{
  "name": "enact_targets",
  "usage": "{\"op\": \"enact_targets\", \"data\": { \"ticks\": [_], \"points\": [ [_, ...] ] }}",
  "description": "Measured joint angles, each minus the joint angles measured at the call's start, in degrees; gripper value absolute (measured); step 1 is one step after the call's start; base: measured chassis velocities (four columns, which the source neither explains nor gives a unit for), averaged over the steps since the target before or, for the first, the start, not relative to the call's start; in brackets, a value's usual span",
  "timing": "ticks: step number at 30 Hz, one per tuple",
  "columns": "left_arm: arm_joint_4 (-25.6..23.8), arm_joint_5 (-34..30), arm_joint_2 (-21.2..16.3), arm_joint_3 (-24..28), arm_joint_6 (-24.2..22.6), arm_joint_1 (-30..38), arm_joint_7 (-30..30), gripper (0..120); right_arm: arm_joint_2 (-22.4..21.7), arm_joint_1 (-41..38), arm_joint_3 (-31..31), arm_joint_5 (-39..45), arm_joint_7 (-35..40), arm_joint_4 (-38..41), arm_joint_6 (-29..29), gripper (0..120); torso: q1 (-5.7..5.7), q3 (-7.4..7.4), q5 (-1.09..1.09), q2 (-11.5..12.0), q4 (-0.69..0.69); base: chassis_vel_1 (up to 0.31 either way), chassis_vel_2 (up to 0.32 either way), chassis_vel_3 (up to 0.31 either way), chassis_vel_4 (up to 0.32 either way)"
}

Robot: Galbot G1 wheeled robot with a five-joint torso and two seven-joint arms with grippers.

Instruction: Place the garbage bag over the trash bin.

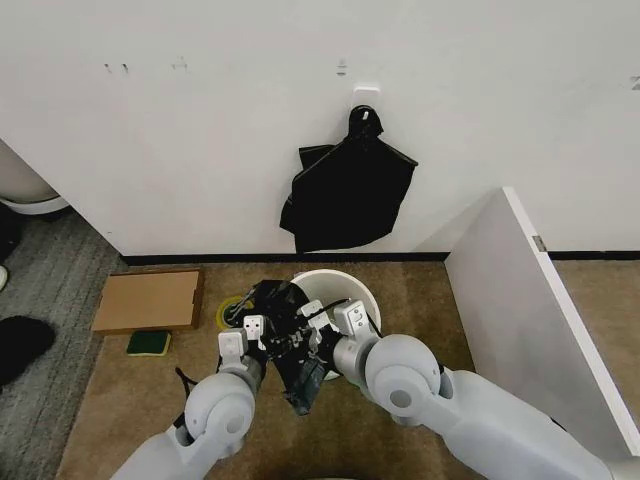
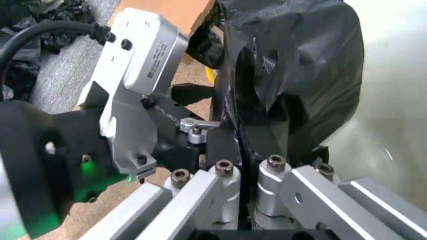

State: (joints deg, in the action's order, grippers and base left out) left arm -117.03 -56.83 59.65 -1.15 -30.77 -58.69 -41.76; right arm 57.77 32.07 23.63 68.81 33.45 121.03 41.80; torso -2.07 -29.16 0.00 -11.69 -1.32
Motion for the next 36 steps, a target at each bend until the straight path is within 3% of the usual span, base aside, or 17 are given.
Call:
{"op": "enact_targets", "data": {
  "ticks": [9,14,17,22,25,26,29,36],
  "points": [
    [1.2,-0.8,0.1,0.3,-0.6,0.7,0.2,89,0.2,0.1,-0.4,0.3,0.1,-0.1,0.0,0,0.00,0.00,0.00,0.0,0.00,0.000,0.000,0.000,0.000],
    [2.0,-0.7,0.2,0.8,-0.7,1.0,0.9,68,0.5,0.1,-0.4,0.7,0.2,-0.4,0.0,0,0.00,0.00,0.00,0.0,0.00,0.000,0.000,0.000,0.000],
    [2.1,-0.7,0.2,0.9,-0.7,1.1,1.0,62,0.6,0.1,-0.4,0.7,0.2,-0.4,0.0,0,0.00,0.00,0.00,0.0,0.00,0.000,0.000,0.000,0.000],
    [2.3,-1.2,0.3,1.3,-1.1,1.8,0.2,39,0.5,0.1,-0.5,1.0,0.4,-0.4,0.0,0,0.00,0.00,0.00,0.0,0.00,0.000,0.000,0.000,0.000],
    [2.3,-1.4,0.3,1.3,-1.2,1.8,-0.2,36,0.5,0.1,-0.6,1.0,0.4,-0.4,0.0,0,0.00,0.00,0.00,0.0,0.00,0.000,0.000,0.000,0.000],
    [2.2,-2.4,0.3,1.3,-1.9,2.0,-1.0,27,0.7,0.2,-0.6,1.5,0.7,-0.4,0.0,0,0.00,0.00,0.00,0.0,0.00,0.000,0.000,0.000,0.000],
    [2.1,-3.1,-0.2,1.3,-2.8,2.0,-1.6,14,1.0,0.5,-0.8,2.4,1.2,-0.5,0.0,0,0.00,0.00,0.00,0.0,0.01,0.000,0.000,0.000,0.000],
    [1.9,-3.6,-0.5,1.2,-3.3,1.7,-2.1,0,1.1,0.9,-1.0,2.6,1.3,-0.6,0.0,0,0.00,0.00,0.00,0.0,-0.01,0.000,0.000,0.000,0.000]
  ]
}}
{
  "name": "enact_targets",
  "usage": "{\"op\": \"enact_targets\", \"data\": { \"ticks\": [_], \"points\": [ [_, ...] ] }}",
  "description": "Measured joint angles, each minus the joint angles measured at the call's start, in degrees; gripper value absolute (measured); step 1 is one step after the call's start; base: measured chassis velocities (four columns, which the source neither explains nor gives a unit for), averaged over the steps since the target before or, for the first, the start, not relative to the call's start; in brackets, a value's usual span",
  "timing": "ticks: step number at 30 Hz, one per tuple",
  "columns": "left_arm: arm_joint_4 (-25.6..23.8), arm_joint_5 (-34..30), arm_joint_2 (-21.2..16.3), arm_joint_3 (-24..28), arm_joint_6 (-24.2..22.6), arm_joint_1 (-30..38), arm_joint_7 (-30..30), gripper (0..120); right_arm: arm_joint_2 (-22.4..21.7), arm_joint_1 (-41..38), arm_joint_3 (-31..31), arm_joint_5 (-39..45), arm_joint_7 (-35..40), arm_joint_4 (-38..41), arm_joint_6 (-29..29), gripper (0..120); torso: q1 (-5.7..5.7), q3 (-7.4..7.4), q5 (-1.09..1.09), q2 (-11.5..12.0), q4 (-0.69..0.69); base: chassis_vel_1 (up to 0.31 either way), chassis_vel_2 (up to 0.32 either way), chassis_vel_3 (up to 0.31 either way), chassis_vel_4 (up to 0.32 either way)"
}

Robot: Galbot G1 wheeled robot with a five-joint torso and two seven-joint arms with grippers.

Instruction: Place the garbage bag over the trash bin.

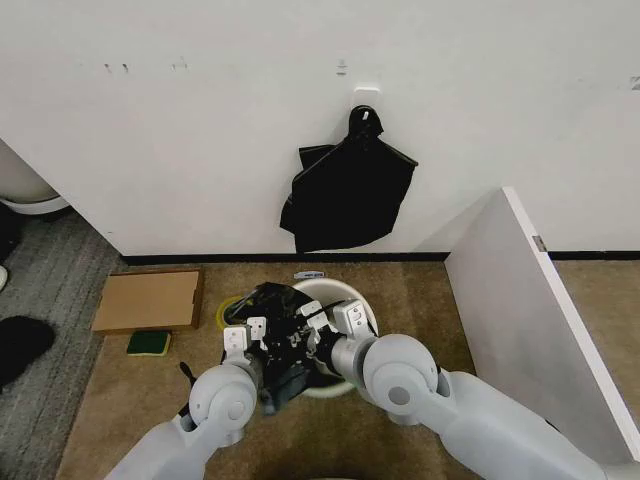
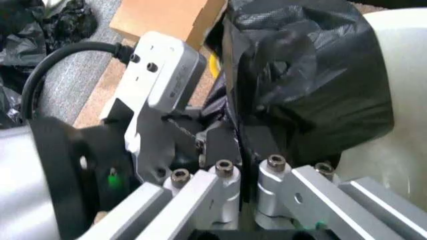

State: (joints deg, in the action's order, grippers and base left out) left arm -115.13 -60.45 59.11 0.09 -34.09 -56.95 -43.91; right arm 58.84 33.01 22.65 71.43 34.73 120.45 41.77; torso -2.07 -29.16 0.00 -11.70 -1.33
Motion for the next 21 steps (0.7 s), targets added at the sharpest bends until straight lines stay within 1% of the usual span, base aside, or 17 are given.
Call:
{"op": "enact_targets", "data": {
  "ticks": [8,14,21],
  "points": [
    [-0.6,0.0,-0.1,-0.6,-0.1,-0.6,-0.8,0,-0.5,0.3,-0.5,0.0,0.0,0.3,-0.1,0,0.00,0.00,0.00,0.0,0.01,0.000,0.000,0.000,0.000],
    [-1.6,0.0,-1.2,-3.8,1.0,-2.4,-1.0,0,-1.6,1.4,-3.7,-0.1,0.0,1.4,-0.2,0,0.00,0.00,0.00,0.0,0.02,0.000,0.000,0.000,0.000],
    [-2.2,0.1,-1.9,-6.4,2.6,-3.8,-0.8,0,-3.4,3.0,-6.7,0.5,0.2,3.6,-0.3,0,0.00,0.00,0.00,0.0,0.02,0.000,0.000,0.000,0.000]
  ]
}}
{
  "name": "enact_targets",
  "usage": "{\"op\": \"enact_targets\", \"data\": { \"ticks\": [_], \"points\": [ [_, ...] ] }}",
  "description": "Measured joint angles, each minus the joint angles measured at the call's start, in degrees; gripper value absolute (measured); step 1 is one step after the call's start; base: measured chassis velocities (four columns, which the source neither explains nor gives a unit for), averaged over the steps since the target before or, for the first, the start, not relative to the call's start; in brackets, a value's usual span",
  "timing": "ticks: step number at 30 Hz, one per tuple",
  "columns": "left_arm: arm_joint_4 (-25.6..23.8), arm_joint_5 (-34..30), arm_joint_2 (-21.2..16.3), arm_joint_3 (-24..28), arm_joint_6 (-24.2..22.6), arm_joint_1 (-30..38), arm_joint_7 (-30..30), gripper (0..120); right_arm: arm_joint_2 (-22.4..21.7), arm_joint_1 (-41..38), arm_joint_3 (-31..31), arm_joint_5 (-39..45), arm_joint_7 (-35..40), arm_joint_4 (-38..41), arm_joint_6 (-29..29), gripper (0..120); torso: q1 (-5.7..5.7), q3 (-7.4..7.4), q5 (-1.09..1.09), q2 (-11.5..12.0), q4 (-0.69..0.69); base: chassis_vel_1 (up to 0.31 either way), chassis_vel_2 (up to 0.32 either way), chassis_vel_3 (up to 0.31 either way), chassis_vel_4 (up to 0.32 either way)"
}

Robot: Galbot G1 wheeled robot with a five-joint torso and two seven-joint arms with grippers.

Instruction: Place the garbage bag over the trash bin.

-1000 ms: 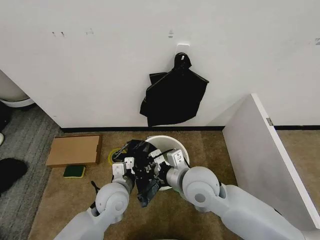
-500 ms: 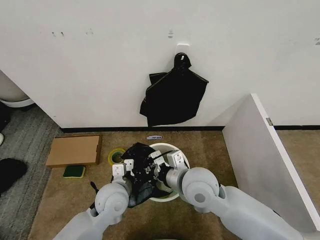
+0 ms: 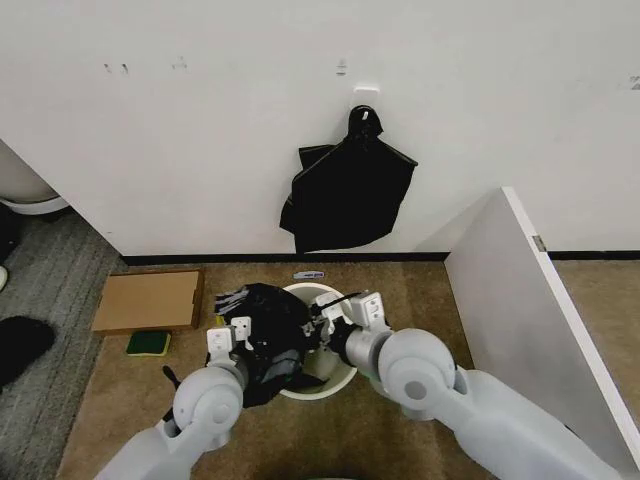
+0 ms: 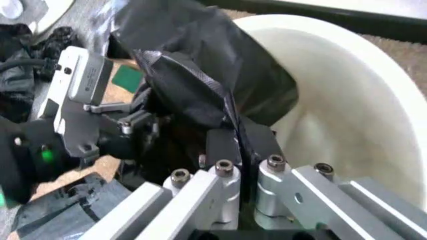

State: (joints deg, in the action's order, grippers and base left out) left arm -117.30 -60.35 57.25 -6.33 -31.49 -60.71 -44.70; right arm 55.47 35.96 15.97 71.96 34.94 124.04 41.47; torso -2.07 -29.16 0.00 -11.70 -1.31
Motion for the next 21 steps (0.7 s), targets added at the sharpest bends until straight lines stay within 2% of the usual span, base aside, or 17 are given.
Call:
{"op": "enact_targets", "data": {
  "ticks": [21],
  "points": [
    [0.2,-2.1,-2.3,-1.7,2.6,-1.5,0.3,0,-5.8,6.7,-6.0,-1.4,0.7,4.4,-0.1,0,0.00,0.00,0.00,0.0,-0.01,0.000,0.000,0.000,0.000]
  ]
}}
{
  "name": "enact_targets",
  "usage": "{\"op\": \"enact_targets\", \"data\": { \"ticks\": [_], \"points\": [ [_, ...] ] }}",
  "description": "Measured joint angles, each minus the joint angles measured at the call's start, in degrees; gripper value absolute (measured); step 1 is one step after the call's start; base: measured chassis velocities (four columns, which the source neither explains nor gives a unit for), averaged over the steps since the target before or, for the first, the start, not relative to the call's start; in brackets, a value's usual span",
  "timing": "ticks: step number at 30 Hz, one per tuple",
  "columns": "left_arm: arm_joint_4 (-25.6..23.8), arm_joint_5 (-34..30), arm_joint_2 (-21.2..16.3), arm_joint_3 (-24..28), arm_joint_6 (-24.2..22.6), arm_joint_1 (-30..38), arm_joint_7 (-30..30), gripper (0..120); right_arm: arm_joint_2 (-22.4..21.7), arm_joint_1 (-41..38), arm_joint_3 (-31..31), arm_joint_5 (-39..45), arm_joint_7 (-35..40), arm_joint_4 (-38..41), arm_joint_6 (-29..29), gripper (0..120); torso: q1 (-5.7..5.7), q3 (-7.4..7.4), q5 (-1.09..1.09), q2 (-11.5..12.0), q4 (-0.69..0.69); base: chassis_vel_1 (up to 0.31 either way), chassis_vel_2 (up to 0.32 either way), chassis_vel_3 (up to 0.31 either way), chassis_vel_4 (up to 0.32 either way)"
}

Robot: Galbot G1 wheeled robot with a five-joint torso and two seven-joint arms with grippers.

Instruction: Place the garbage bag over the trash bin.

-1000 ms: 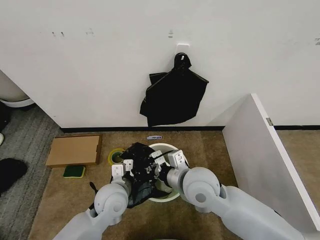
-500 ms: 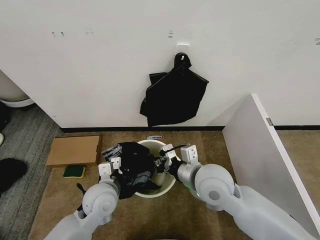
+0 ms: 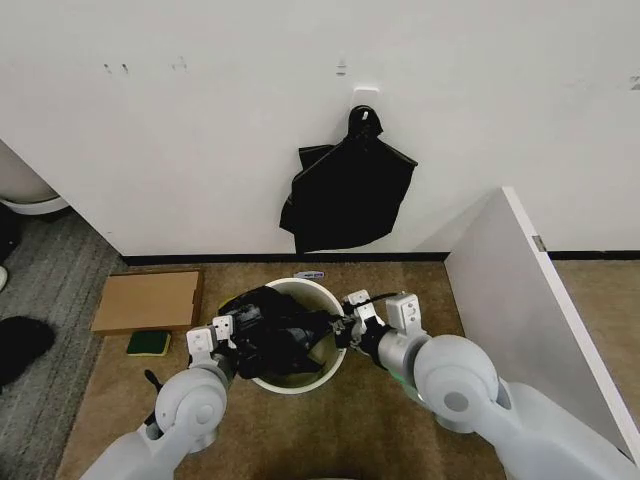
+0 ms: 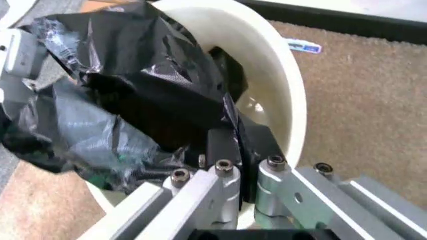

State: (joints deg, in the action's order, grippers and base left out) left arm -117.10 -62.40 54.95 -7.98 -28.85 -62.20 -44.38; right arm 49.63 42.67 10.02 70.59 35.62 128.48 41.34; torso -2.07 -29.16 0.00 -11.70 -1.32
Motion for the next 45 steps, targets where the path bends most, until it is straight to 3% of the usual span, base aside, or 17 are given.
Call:
{"op": "enact_targets", "data": {
  "ticks": [17,31,36,41,45],
  "points": [
    [-0.9,-1.6,-1.9,-0.4,-0.1,-1.2,-0.3,0,-3.6,5.9,-5.7,-2.6,-1.1,1.5,0.0,0,0.00,0.00,0.00,0.0,0.00,0.000,0.000,0.000,0.000],
    [-4.3,0.2,-2.7,-2.6,-0.2,-6.7,-0.4,0,-4.1,6.7,-4.1,-5.4,-3.3,2.5,-0.3,0,0.00,0.00,0.01,0.0,0.00,0.000,0.000,0.000,0.000],
    [-6.3,1.7,-2.7,-3.8,-0.3,-8.7,-0.2,0,-4.0,7.0,-2.8,-8.6,-6.0,3.9,-0.8,9,0.00,0.00,0.00,0.0,0.02,0.000,0.000,0.000,0.000],
    [-8.0,2.3,-2.6,-4.2,0.9,-9.2,0.2,0,-5.0,7.3,-2.5,-10.8,-8.6,6.8,-1.8,34,0.00,0.00,0.00,0.0,0.00,0.000,0.000,0.000,0.000],
    [-8.3,2.6,-2.6,-4.0,1.8,-8.9,0.7,0,-6.4,7.3,-2.7,-13.9,-11.2,7.8,-3.3,47,0.00,0.00,0.00,0.0,0.01,0.000,0.000,0.000,0.000]
  ]
}}
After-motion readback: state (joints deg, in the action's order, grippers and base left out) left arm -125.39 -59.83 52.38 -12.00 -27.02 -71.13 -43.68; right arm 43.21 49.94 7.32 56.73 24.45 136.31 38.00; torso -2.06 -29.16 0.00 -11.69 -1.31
